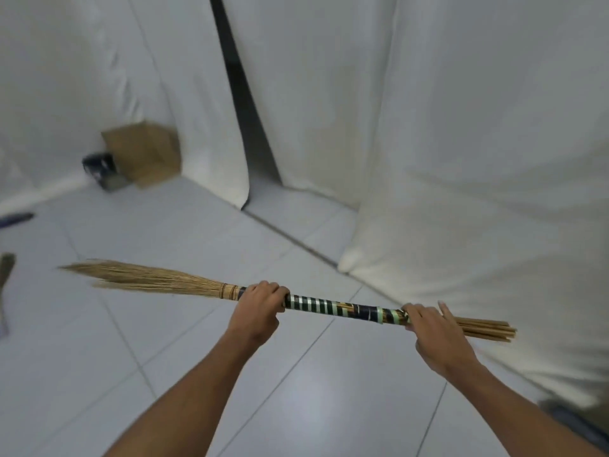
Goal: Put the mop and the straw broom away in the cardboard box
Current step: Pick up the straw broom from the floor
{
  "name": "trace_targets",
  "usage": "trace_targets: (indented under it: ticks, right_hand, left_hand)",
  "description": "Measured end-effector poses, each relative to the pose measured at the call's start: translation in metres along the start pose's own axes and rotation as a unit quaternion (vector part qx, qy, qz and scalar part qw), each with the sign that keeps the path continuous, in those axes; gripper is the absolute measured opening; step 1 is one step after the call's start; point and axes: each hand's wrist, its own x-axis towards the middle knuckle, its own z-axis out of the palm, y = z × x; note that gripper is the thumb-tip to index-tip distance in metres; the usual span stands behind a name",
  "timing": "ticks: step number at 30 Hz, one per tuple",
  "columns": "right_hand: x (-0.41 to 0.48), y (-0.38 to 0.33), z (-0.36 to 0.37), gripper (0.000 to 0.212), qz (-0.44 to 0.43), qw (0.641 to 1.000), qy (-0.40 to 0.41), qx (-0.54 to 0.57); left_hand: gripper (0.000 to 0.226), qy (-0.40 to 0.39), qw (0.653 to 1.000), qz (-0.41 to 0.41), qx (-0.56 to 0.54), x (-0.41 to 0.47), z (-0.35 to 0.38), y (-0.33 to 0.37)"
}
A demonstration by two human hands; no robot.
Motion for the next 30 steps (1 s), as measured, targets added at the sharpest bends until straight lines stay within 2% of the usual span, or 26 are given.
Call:
trace_targets:
  ticks: [6, 12, 22, 30]
  right_hand:
    - [-0.048, 0.076, -0.216, 0.046, 0.085, 0.988, 0.125, -0.023]
    - [-0.13, 0.147, -0.331, 0.041, 0.191, 0.964, 0.172, -0.071]
    - [-0.269, 0.289, -0.345, 0.032, 0.328, 0.928, 0.166, -0.055]
    - [-0.348, 0.451, -0.319, 0.031, 0.379, 0.912, 0.144, -0.063]
  left_hand:
    - [0.031, 0.113, 0.989, 0.097, -0.014, 0.09, -0.157, 0.099]
    - [0.032, 0.167, 0.966, 0.193, -0.032, 0.139, -0.237, 0.218]
    - [0.038, 0.18, 0.933, 0.311, -0.025, 0.168, -0.231, 0.42]
    - [0.051, 0.165, 0.92, 0.352, -0.058, 0.19, -0.155, 0.603]
